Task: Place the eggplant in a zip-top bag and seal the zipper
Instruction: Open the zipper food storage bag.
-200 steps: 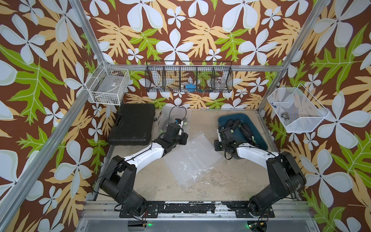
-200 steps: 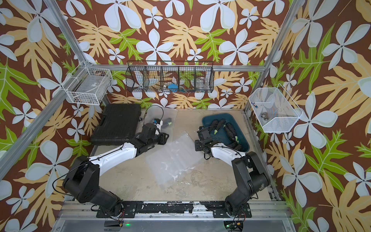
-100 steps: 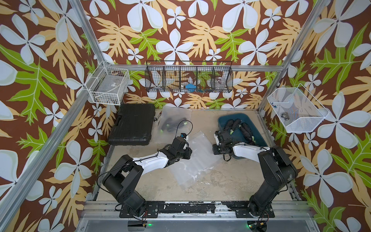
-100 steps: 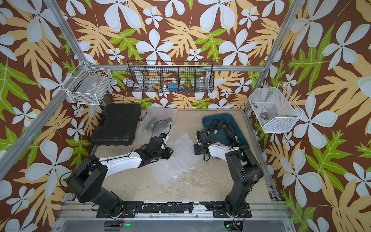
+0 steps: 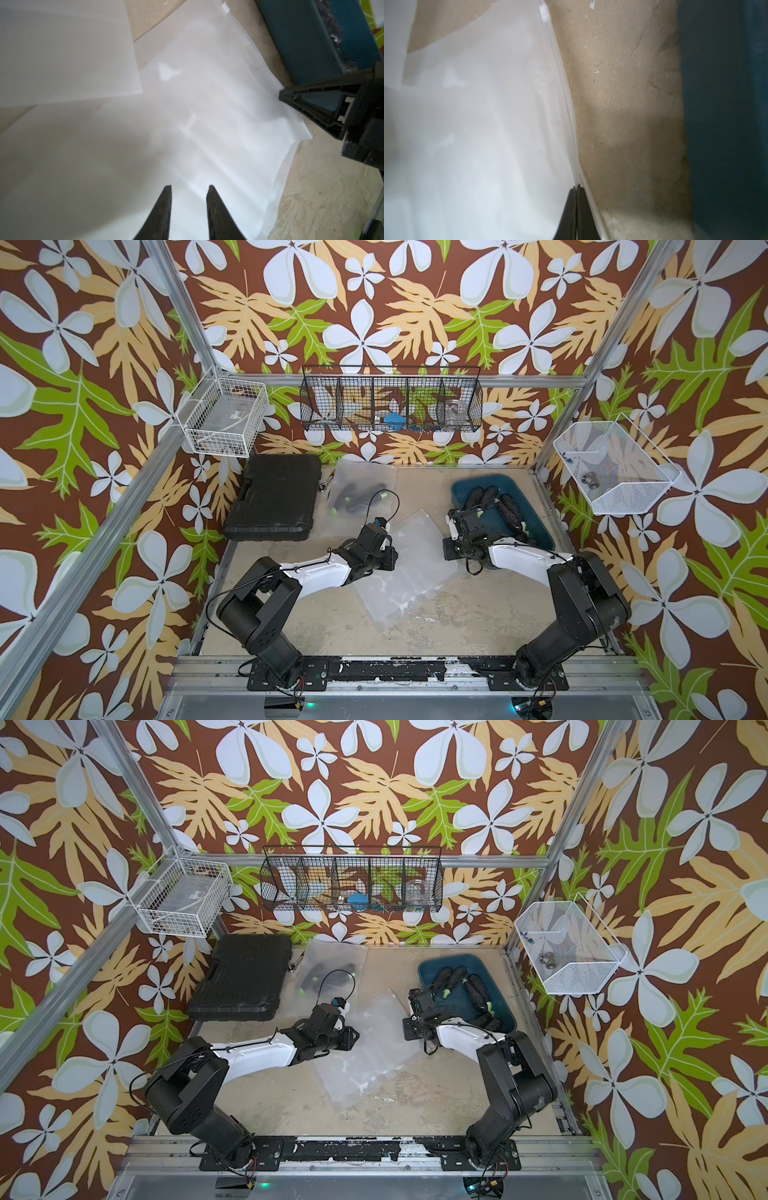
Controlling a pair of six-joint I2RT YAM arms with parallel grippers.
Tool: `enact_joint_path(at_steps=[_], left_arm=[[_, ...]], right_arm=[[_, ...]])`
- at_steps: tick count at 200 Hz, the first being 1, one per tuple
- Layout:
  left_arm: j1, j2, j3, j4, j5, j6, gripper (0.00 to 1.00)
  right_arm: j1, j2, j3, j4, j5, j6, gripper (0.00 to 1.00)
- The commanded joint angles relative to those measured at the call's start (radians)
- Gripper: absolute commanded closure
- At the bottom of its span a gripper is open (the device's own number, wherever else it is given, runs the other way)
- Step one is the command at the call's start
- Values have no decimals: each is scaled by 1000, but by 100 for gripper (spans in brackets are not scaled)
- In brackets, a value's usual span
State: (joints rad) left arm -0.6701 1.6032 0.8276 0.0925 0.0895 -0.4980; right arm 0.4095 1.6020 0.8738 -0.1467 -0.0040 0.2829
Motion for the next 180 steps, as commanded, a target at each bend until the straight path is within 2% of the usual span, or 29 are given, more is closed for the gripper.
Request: enact_joint_path(at_steps=[1, 21, 44, 88, 140, 180], left_arm=[[0, -21, 39, -13, 50, -24, 66], [0, -36, 87, -22, 93, -57, 63], [0, -51, 132, -19, 136, -93, 60], [1, -62, 114, 27, 197, -154, 55], [1, -64, 58, 69, 222, -192, 57], [1, -55, 44, 60, 175, -186, 58]], right_arm=[[22, -58, 1, -42, 2, -10, 99], [91, -113, -1, -79, 12, -11, 99], [225, -170, -26, -80, 46, 7, 99], [363, -278, -156, 75, 41, 139, 99], [418, -280, -188, 164, 71, 197, 99], [426, -284, -188, 178, 61, 202, 100]])
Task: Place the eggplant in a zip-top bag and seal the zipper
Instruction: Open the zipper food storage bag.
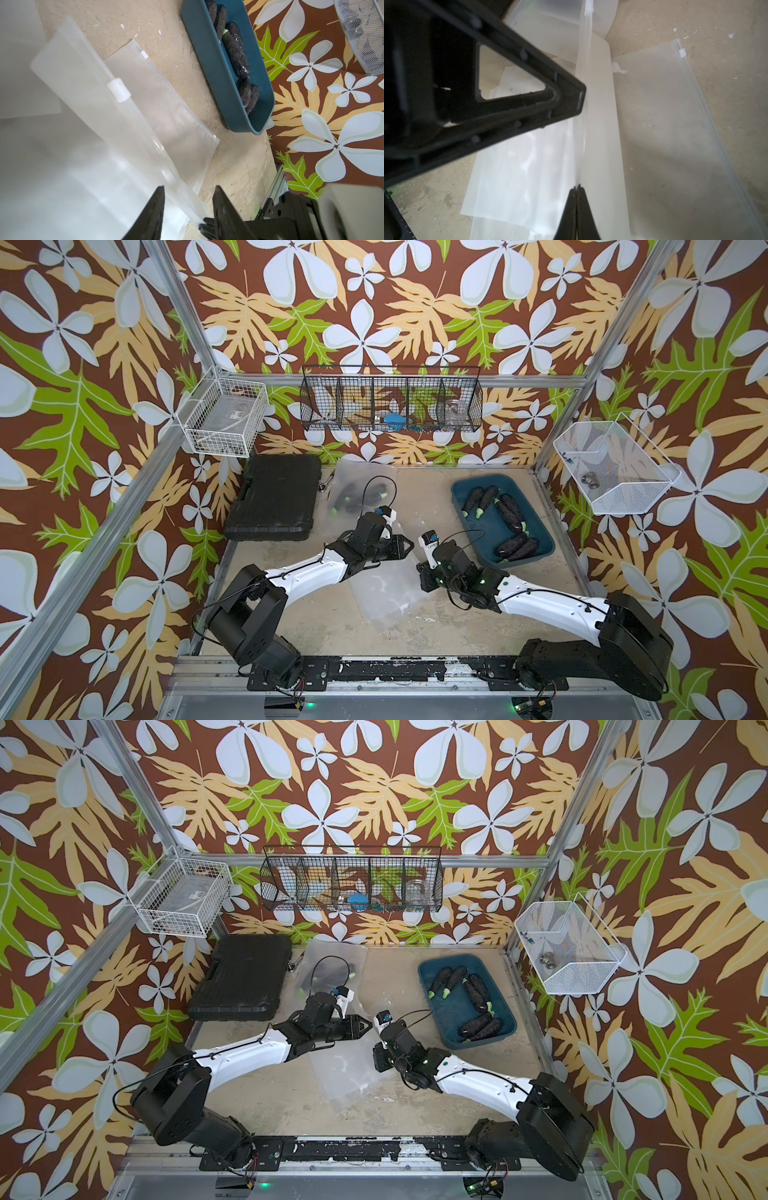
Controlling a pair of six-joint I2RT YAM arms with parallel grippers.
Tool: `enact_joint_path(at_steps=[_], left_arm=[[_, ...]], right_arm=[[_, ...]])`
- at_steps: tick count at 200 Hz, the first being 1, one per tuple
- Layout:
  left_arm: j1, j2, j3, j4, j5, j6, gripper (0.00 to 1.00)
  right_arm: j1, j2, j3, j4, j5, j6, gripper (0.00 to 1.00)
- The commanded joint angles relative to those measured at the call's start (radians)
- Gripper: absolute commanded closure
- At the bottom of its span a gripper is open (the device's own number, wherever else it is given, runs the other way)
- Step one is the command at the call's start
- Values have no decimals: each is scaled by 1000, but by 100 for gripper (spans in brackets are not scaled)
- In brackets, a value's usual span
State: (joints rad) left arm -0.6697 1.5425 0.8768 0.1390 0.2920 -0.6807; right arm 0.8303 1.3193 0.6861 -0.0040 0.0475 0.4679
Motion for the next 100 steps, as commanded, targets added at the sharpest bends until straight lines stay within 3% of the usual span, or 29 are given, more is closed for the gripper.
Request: enact_joint_path(at_steps=[1, 42, 100], left_arm=[[1, 7, -5, 13, -28, -3, 58], [1, 27, -9, 22, -29, -7, 62], [5, 21, -28, 71, 7, -19, 90]], right_arm=[[6, -1, 0, 35, 9, 17, 100], [16, -10, -8, 48, 14, 29, 100], [28, 5, -8, 71, -13, 35, 99]])
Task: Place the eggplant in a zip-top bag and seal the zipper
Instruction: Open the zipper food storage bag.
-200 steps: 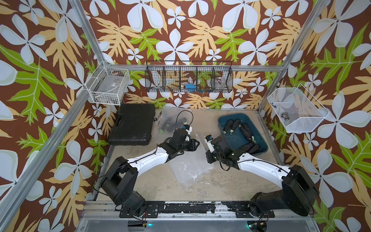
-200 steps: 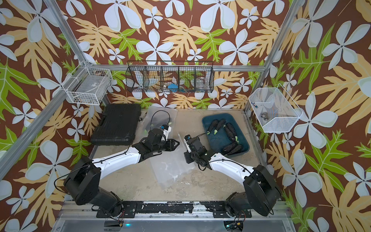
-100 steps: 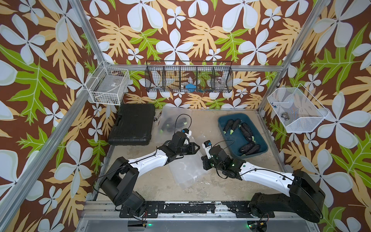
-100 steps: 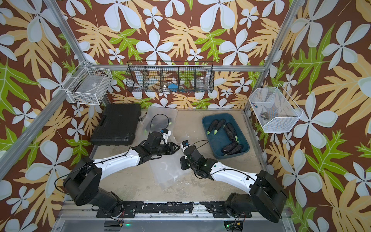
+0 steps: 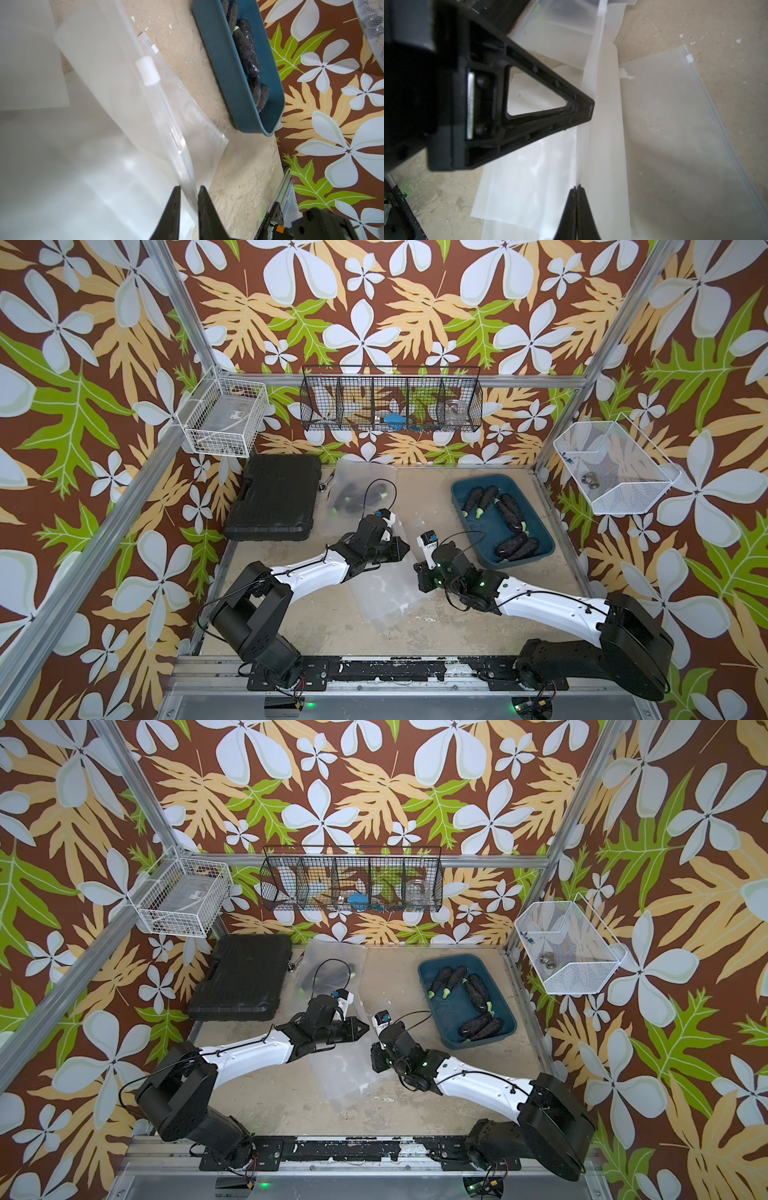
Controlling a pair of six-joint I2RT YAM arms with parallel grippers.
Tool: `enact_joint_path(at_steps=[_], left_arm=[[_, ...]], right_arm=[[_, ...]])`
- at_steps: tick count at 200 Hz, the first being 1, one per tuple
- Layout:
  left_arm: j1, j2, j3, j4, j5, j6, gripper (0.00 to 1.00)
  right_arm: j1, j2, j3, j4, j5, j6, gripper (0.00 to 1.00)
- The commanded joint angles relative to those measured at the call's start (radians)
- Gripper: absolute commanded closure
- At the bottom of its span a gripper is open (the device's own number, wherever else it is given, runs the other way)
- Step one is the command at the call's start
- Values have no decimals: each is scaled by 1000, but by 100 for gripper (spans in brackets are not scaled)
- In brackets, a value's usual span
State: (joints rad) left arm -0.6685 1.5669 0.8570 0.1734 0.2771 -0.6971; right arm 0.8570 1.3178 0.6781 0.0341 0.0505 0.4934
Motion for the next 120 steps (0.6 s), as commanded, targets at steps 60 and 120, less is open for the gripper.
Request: enact_joint_path(at_steps=[60, 120], left_arm=[[12, -13, -16, 55, 62, 24, 100], [12, -72, -74, 142, 193, 98, 100]], right_arm=[[1, -15, 1, 26, -54, -9, 81], [-212, -184, -28, -2, -210, -25, 67]])
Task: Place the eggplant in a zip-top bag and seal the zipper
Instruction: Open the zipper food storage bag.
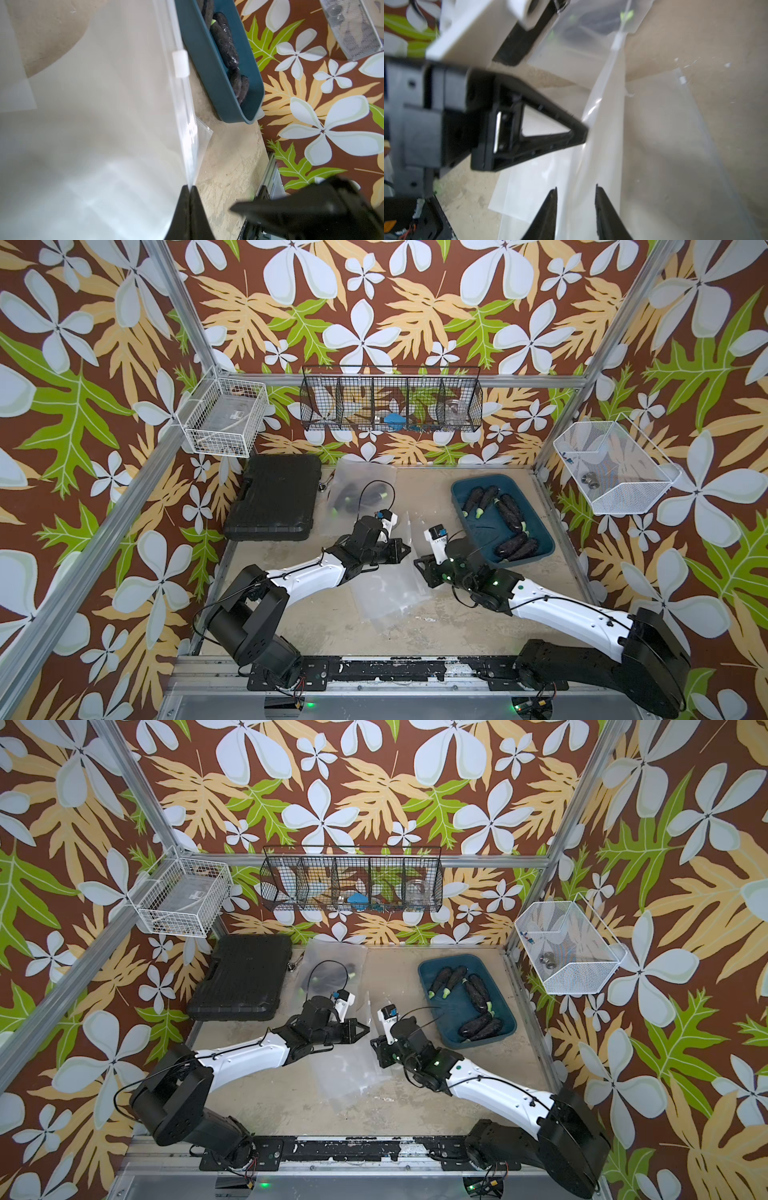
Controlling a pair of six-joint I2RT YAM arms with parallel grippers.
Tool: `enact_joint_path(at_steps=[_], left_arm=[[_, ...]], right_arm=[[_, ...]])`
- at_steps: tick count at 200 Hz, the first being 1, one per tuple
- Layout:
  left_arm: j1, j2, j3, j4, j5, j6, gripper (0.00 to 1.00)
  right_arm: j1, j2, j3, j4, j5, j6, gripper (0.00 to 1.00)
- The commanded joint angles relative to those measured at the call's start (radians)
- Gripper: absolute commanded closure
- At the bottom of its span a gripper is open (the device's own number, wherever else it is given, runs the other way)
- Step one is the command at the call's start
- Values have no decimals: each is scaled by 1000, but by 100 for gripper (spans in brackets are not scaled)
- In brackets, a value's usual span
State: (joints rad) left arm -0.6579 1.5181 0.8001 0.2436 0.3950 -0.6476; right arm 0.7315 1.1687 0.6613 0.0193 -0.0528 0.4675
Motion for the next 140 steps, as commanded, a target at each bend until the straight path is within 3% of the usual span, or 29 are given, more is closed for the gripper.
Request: enact_joint_path(at_steps=[1, 49, 91, 140], left_arm=[[1, -23, -18, 73, 77, 51, 100], [1, -68, -70, 168, 193, 74, 100], [1, -97, -94, 183, 221, 89, 100], [1, -102, -99, 181, 224, 97, 100]], right_arm=[[-90, -36, -11, 14, -108, 0, 67], [-170, 55, 91, 70, -270, -52, 72], [-185, 122, 111, 150, -416, -25, 76], [-191, 97, 62, 189, -480, -8, 78]])
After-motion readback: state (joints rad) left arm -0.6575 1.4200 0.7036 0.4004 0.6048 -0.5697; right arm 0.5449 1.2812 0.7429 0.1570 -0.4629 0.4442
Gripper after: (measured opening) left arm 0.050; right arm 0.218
